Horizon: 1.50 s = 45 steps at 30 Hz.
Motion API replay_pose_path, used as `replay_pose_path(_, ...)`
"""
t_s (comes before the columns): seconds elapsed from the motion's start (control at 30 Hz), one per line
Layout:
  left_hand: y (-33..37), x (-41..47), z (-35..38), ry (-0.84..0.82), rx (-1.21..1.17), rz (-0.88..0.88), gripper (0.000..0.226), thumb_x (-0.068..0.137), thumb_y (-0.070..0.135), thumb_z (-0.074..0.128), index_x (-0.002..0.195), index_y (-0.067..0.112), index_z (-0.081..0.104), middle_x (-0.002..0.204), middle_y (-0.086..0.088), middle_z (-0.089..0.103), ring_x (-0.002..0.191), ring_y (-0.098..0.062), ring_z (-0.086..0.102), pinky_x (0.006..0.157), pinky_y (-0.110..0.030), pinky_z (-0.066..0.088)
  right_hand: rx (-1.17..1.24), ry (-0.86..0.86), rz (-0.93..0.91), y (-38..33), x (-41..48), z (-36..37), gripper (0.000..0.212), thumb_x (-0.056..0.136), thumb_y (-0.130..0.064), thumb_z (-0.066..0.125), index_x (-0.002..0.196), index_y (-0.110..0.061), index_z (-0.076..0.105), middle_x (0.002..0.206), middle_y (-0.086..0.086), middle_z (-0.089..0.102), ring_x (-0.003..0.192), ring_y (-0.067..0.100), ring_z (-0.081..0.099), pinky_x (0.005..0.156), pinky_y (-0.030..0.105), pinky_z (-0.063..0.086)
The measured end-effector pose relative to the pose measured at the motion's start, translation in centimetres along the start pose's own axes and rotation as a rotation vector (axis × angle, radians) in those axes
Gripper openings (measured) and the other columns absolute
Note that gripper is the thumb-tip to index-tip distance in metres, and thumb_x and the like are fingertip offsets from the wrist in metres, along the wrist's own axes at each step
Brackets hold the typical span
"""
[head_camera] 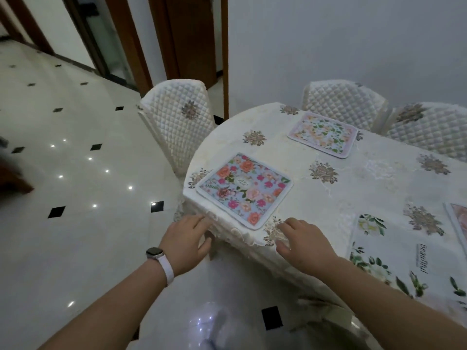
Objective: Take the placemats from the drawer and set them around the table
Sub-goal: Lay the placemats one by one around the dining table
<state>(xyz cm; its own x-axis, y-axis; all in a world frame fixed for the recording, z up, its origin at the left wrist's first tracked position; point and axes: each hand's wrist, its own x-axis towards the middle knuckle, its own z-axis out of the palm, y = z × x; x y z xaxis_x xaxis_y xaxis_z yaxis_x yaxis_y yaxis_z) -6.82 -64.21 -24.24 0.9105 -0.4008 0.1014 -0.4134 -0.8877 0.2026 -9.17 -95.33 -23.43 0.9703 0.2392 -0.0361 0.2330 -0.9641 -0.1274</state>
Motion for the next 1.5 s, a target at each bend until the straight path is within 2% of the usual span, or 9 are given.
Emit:
replay_pose_path(0.2,-7.2,-1.0,-0.8,-0.016,0.04,0.005,0.039,0.082,0.039,0.057,0.117,0.023,0.065,0.12,0.002,0.065,0.107,-0.02,0.06,0.084,-0.037,0.05,0.011,-0.001,0.069,-6.3,3.8,0.5,0.05,0.095,-0.053,0.042,0.139,-0.03,0.048,0.138,-0.009,0.055,0.116,0.014,0.057,0.1,0.031,0.047)
replay_pose_path(0.3,-9.1,-0.8,-1.0,-0.006,0.046,-0.001,0.039,0.082,0.04,0.057,0.117,0.023,0.065,0.119,0.001,0.065,0.109,-0.021,0.06,0.087,-0.038,0.049,0.011,0.015,0.098,-7.5,5.0,0.4,0.048,0.095,-0.052,0.042,0.137,-0.029,0.05,0.137,-0.008,0.056,0.114,0.014,0.058,0.099,0.031,0.047)
replay_pose_path(0.43,-10.4,0.0,-1.1,0.009,0.037,0.001,0.036,0.082,0.041,0.051,0.11,0.023,0.065,0.114,0.001,0.066,0.104,-0.022,0.061,0.082,-0.036,0.05,0.005,0.018,0.143,-7.6,6.3,0.6,0.043,0.097,-0.048,0.043,0.134,-0.028,0.054,0.134,-0.008,0.058,0.11,0.012,0.059,0.094,0.028,0.047)
replay_pose_path(0.63,-11.8,2.4,-0.5,0.009,0.025,-0.001,0.032,0.081,0.039,0.053,0.106,0.023,0.065,0.109,0.001,0.067,0.099,-0.022,0.062,0.08,-0.036,0.051,0.04,-0.026,0.206,-6.8,9.1,2.4,0.041,0.096,-0.05,0.043,0.128,-0.027,0.056,0.126,-0.008,0.061,0.102,0.012,0.061,0.089,0.028,0.051)
replay_pose_path(0.93,-14.0,11.2,0.8,-0.12,0.039,-0.041,0.045,0.086,0.044,0.052,0.123,0.021,0.062,0.127,-0.003,0.062,0.116,-0.025,0.056,0.092,-0.041,0.047,0.114,-0.083,0.184,-5.0,18.0,5.0,0.045,0.096,-0.047,0.042,0.132,-0.023,0.054,0.125,-0.004,0.06,0.1,0.014,0.058,0.089,0.029,0.049)
replay_pose_path(1.07,-14.5,16.4,1.6,-0.191,0.038,-0.022,0.049,0.085,0.045,0.045,0.125,0.022,0.061,0.127,-0.001,0.061,0.113,-0.024,0.056,0.089,-0.04,0.048,0.2,-0.067,0.246,-2.9,21.7,5.0,0.041,0.097,-0.042,0.043,0.131,-0.021,0.054,0.124,-0.002,0.059,0.099,0.015,0.058,0.083,0.03,0.049)
replay_pose_path(1.17,-14.4,20.1,2.3,-0.216,0.043,0.005,0.049,0.084,0.046,0.044,0.121,0.02,0.062,0.121,-0.002,0.063,0.105,-0.026,0.059,0.082,-0.039,0.052,0.236,-0.087,0.288,-1.5,23.2,5.0,0.046,0.097,-0.045,0.042,0.135,-0.021,0.051,0.129,-0.001,0.056,0.106,0.018,0.058,0.086,0.032,0.048)
replay_pose_path(1.37,-13.0,25.4,3.6,-0.306,0.002,0.007,0.07,0.079,0.056,0.024,0.128,0.018,0.058,0.126,-0.003,0.059,0.11,-0.026,0.055,0.083,-0.037,0.049,0.255,-0.084,0.383,1.9,23.6,4.9,0.045,0.097,-0.041,0.045,0.134,-0.018,0.053,0.127,0.003,0.057,0.109,0.023,0.057,0.086,0.034,0.046)
replay_pose_path(1.5,-12.3,27.9,4.3,-0.392,-0.068,-0.049,0.059,0.084,0.05,0.038,0.133,0.02,0.053,0.131,-0.003,0.055,0.115,-0.025,0.052,0.09,-0.037,0.046,0.292,-0.111,0.482,3.4,23.1,4.9,0.045,0.097,-0.041,0.045,0.136,-0.02,0.051,0.127,0.003,0.055,0.113,0.023,0.055,0.088,0.033,0.046)
